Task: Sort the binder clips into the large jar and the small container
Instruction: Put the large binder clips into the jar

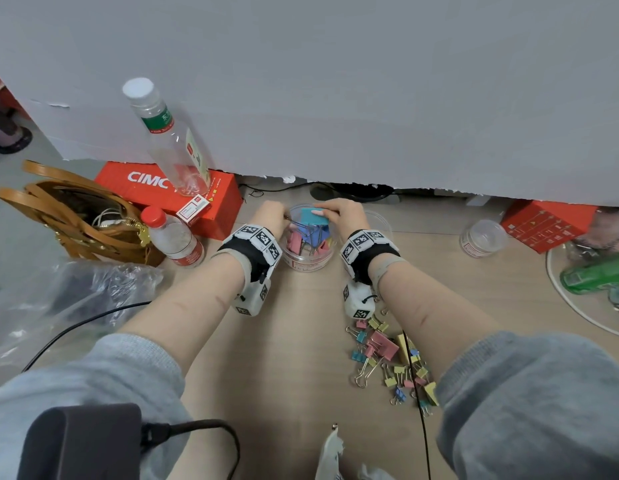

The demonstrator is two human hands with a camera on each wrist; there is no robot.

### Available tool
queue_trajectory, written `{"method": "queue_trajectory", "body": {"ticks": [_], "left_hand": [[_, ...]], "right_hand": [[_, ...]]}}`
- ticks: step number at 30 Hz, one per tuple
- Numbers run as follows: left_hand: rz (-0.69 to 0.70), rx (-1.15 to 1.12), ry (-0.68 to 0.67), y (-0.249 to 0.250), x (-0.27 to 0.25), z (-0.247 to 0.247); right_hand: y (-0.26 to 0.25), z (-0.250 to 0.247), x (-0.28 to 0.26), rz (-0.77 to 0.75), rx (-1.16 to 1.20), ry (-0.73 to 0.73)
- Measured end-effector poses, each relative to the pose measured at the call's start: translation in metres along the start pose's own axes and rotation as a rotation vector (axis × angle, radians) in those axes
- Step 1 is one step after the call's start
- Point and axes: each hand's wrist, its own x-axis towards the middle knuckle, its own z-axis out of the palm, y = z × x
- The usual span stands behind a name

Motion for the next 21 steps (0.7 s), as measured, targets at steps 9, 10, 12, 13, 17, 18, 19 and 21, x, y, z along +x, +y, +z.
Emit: {"method": "queue_trajectory", "body": {"ticks": [9, 10, 12, 13, 17, 18, 19, 21], "left_hand": [[-0.055, -0.496, 0.043, -0.009, 0.004, 0.002], [-0.06, -0.516, 0.026, -0.009, 0.003, 0.005], [-0.067, -0.523, -0.013, -0.008, 0.002, 0.007], [-0.053, -0.488, -0.028, -0.004, 0.002, 0.005], [0.062, 0.039, -0.144, 0.008, 0.001, -0.006], [0.094, 0.159, -0.154, 0.01, 0.0, -0.007], [0.137, 0.284, -0.148, 0.008, 0.001, -0.005], [0.21, 0.487, -0.126, 0.005, 0.001, -0.001]], "right_hand": [[0.005, -0.01, -0.003, 0.043, 0.112, 0.109], [0.007, -0.01, -0.003, 0.051, 0.112, 0.098], [0.009, -0.008, -0.004, 0.061, 0.094, 0.079], [0.01, -0.007, -0.004, 0.066, 0.087, 0.075], [0.009, -0.005, -0.003, 0.061, 0.045, 0.081], [0.01, -0.004, -0.002, 0.06, 0.023, 0.079], [0.011, -0.004, 0.0, 0.059, 0.0, 0.079], [0.014, -0.003, 0.001, 0.057, -0.045, 0.089]]}}
